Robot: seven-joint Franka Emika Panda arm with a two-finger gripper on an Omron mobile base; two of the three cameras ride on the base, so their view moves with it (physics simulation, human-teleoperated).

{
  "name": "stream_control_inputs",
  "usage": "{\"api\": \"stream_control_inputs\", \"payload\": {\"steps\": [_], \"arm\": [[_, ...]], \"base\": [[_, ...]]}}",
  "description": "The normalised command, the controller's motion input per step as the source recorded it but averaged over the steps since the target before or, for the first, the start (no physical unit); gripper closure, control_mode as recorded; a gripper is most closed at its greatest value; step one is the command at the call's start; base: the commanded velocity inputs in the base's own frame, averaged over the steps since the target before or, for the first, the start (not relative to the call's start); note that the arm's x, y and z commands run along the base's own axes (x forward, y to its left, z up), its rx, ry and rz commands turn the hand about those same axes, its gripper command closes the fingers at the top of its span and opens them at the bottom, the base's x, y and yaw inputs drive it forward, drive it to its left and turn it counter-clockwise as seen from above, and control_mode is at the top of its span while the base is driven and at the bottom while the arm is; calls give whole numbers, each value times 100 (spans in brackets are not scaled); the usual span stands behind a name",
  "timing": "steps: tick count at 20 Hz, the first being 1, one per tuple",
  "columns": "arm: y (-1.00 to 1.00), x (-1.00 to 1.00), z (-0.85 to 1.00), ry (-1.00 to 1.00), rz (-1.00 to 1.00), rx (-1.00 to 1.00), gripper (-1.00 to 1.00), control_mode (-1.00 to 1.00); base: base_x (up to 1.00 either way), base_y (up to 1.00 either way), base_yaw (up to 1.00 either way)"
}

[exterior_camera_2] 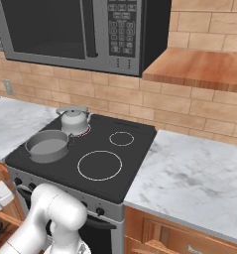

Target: Pick the kettle from the cabinet and place it on a stove burner. Then pick the pot from the counter and place it on another stove burner. Finally, turn both burners on.

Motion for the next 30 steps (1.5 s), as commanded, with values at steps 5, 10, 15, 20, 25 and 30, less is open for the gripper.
{"api": "stream_control_inputs", "payload": {"steps": [5, 10, 15, 20, 25, 30], "arm": [[19, 15, -16, 0, 0, 0, -100, -100], [20, 1, -19, 0, 1, 0, -100, -100], [16, 1, -23, -2, 1, 0, -100, -100], [10, 5, -14, -2, 0, 0, -100, -100], [5, 8, -9, -1, 0, 0, -100, -100], [4, 17, -8, 0, 0, 0, -100, -100]], "base": [[0, 0, 0], [0, 0, 0], [0, 0, 0], [0, 0, 0], [0, 0, 0], [0, 0, 0]]}}
